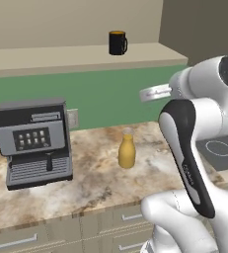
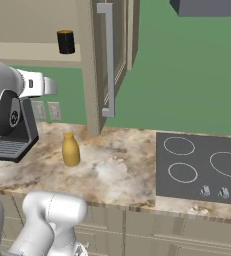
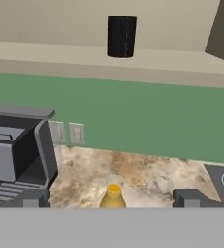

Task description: There is a tray on the dining counter. Grab the cup, mug, and pitcher and place them on the tray. The pitcher may be placed next to the tray if it cannot fit the tray.

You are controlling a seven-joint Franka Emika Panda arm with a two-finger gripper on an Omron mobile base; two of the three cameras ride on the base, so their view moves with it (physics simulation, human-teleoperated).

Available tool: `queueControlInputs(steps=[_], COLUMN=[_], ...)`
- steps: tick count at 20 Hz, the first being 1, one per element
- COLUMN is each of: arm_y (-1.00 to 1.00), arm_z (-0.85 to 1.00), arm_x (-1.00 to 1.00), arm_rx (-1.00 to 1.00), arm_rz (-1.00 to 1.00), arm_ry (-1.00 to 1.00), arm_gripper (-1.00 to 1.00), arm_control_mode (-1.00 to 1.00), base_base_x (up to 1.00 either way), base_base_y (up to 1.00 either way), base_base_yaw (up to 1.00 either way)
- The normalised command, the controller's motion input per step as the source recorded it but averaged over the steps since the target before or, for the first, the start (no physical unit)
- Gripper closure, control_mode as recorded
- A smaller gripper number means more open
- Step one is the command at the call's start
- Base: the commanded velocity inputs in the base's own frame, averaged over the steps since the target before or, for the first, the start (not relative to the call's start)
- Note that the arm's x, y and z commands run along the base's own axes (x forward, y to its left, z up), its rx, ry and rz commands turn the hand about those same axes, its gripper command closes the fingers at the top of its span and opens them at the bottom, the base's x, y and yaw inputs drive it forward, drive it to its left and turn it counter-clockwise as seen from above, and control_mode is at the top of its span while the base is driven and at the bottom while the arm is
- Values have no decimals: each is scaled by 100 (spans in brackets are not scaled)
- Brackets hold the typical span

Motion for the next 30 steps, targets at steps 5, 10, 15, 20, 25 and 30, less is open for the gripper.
queueControlInputs(steps=[5,10,15,20,25,30], arm_y=[0,0,0,0,-2,-3], arm_z=[23,25,26,35,29,17], arm_x=[2,0,0,0,4,16], arm_rx=[3,2,1,3,2,1], arm_rz=[0,0,0,0,0,0], arm_ry=[-3,-10,-11,-9,-3,-4], arm_gripper=[-100,-100,-100,-100,-100,-100], arm_control_mode=[-100,-100,-100,-100,-100,-100], base_base_x=[0,0,0,0,0,0], base_base_y=[0,0,0,0,0,0], base_base_yaw=[0,0,0,0,0,0])
